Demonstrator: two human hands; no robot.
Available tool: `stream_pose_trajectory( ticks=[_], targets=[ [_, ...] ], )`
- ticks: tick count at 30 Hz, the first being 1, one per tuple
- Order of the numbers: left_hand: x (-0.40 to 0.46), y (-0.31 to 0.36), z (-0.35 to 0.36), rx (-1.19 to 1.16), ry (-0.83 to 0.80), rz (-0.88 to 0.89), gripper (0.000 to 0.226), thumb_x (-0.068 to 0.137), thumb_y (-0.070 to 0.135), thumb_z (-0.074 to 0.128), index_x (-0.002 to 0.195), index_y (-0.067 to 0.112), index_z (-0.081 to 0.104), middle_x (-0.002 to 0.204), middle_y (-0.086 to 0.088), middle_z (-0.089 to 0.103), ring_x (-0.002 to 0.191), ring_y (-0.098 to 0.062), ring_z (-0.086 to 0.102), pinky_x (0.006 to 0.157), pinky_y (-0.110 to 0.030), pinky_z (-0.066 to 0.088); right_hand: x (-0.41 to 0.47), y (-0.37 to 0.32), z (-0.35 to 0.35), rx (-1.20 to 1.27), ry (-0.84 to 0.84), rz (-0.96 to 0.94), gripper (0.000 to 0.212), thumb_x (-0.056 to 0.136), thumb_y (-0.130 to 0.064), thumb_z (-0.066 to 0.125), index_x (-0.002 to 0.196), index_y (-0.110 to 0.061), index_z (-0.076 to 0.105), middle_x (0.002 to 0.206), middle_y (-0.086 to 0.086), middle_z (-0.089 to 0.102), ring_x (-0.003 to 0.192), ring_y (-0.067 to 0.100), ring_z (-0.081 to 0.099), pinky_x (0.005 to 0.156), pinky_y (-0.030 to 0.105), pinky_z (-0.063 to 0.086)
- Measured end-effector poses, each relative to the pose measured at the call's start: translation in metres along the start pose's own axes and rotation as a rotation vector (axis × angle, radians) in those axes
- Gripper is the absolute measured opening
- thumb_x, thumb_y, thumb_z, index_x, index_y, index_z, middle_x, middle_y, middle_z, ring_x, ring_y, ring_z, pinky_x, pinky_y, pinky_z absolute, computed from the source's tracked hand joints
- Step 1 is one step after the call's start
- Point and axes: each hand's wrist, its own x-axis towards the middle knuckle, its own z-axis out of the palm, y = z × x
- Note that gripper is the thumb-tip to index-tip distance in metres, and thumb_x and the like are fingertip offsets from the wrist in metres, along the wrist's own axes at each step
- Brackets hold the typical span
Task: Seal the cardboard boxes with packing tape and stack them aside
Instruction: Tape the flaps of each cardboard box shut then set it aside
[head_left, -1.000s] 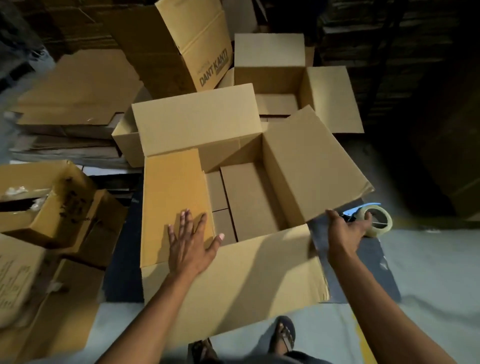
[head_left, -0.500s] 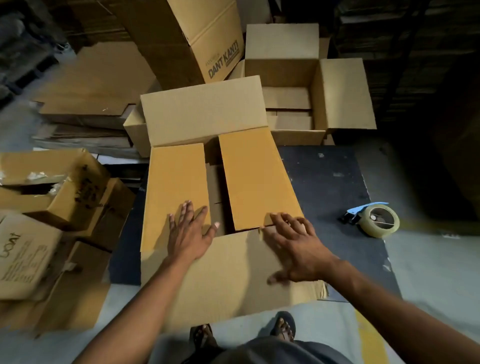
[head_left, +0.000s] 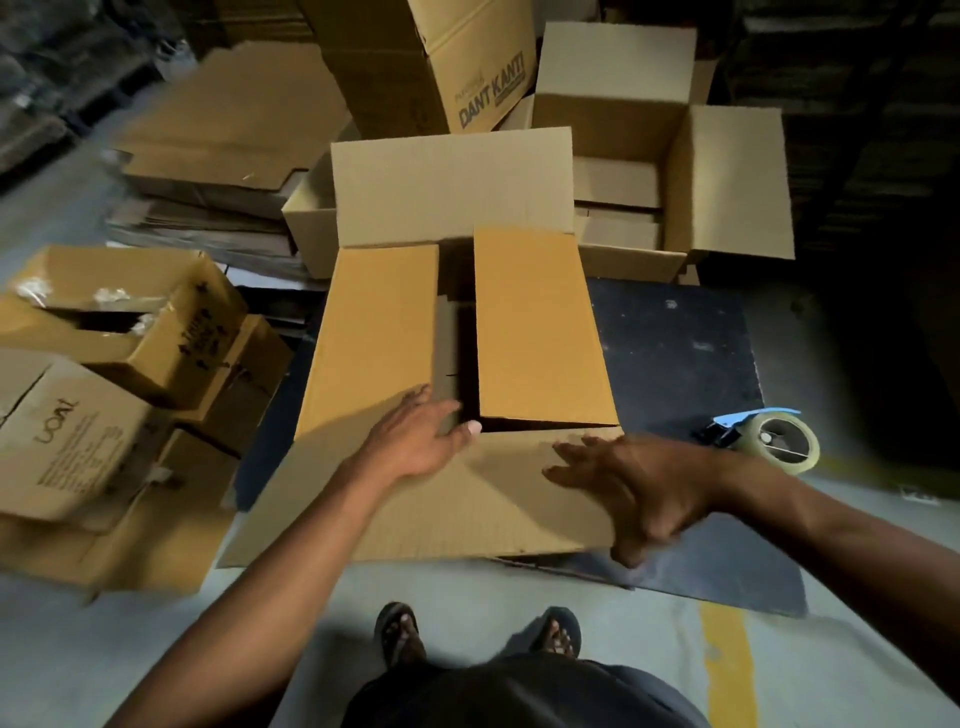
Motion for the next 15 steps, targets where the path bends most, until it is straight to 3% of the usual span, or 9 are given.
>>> stream_pose_trajectory(
  ticks=[2, 4, 7, 8, 10, 12, 15],
  targets=[
    [-0.018, 0.022, -0.033, 0.028, -0.2, 0.029, 0.087, 0.091, 0.084, 0.03, 0.159, 0.03, 0.037, 0.169, -0.004, 0.029, 0.155, -0.024, 0.026, 0.121, -0.046, 0.027, -0.004, 0.006, -0.041, 0.195, -0.059, -0.002, 0.087, 0.074, -0.042, 0.083, 0.153, -0.041, 0.045, 0.151, -0.008, 0.053, 0.129, 0.02, 0.055, 0.107, 0.035, 0.048],
    [-0.034, 0.039, -0.071, 0.014, -0.213, 0.068, 0.086, 0.088, 0.085, 0.03, 0.153, 0.032, 0.046, 0.159, 0.0, 0.045, 0.141, -0.023, 0.046, 0.115, -0.043, 0.038, 0.001, 0.015, -0.075, 0.384, -0.067, -0.044, 0.062, 0.075, -0.041, 0.075, 0.136, -0.035, 0.066, 0.124, -0.009, 0.072, 0.11, 0.022, 0.067, 0.096, 0.045, 0.057],
    [-0.046, 0.046, -0.12, -0.055, 0.236, 0.15, 0.077, 0.088, 0.085, 0.031, 0.142, 0.035, 0.055, 0.143, 0.002, 0.06, 0.123, -0.019, 0.059, 0.102, -0.044, 0.051, 0.014, 0.038, -0.118, 0.628, 0.065, 0.046, 0.037, 0.076, -0.049, 0.071, 0.106, -0.029, 0.082, 0.116, 0.003, 0.074, 0.107, 0.031, 0.069, 0.09, 0.058, 0.058],
    [-0.046, 0.045, -0.13, -0.065, 0.412, 0.182, 0.073, 0.092, 0.081, 0.032, 0.144, 0.035, 0.054, 0.145, 0.003, 0.059, 0.124, -0.019, 0.058, 0.101, -0.042, 0.05, 0.018, 0.046, -0.13, 0.675, 0.118, 0.094, 0.03, 0.081, -0.047, 0.075, 0.101, -0.027, 0.082, 0.115, 0.005, 0.073, 0.107, 0.032, 0.068, 0.089, 0.057, 0.059],
    [-0.038, 0.035, -0.137, -0.075, 0.648, 0.224, 0.062, 0.099, 0.071, 0.039, 0.146, 0.032, 0.053, 0.149, 0.003, 0.055, 0.129, -0.018, 0.055, 0.1, -0.037, 0.047, 0.031, 0.061, -0.146, 0.684, 0.204, 0.182, 0.033, 0.089, -0.047, 0.073, 0.107, -0.021, 0.081, 0.113, 0.001, 0.073, 0.104, 0.023, 0.066, 0.08, 0.04, 0.058],
    [-0.024, 0.021, -0.125, -0.077, 0.703, 0.218, 0.057, 0.1, 0.064, 0.046, 0.146, 0.03, 0.053, 0.151, 0.002, 0.052, 0.135, -0.018, 0.05, 0.106, -0.04, 0.046, 0.047, 0.073, -0.152, 0.626, 0.297, 0.251, 0.041, 0.086, -0.054, 0.07, 0.107, -0.02, 0.079, 0.104, -0.002, 0.073, 0.096, 0.018, 0.065, 0.072, 0.029, 0.054],
    [0.004, -0.014, -0.095, -0.019, 0.653, 0.124, 0.06, 0.099, 0.056, 0.056, 0.153, 0.032, 0.045, 0.165, 0.001, 0.033, 0.15, -0.02, 0.034, 0.119, -0.045, 0.036, 0.083, 0.092, -0.142, 0.511, 0.451, 0.377, 0.044, 0.088, -0.058, 0.071, 0.109, -0.02, 0.073, 0.104, 0.001, 0.069, 0.095, 0.017, 0.066, 0.074, 0.032, 0.054]
  ],
)
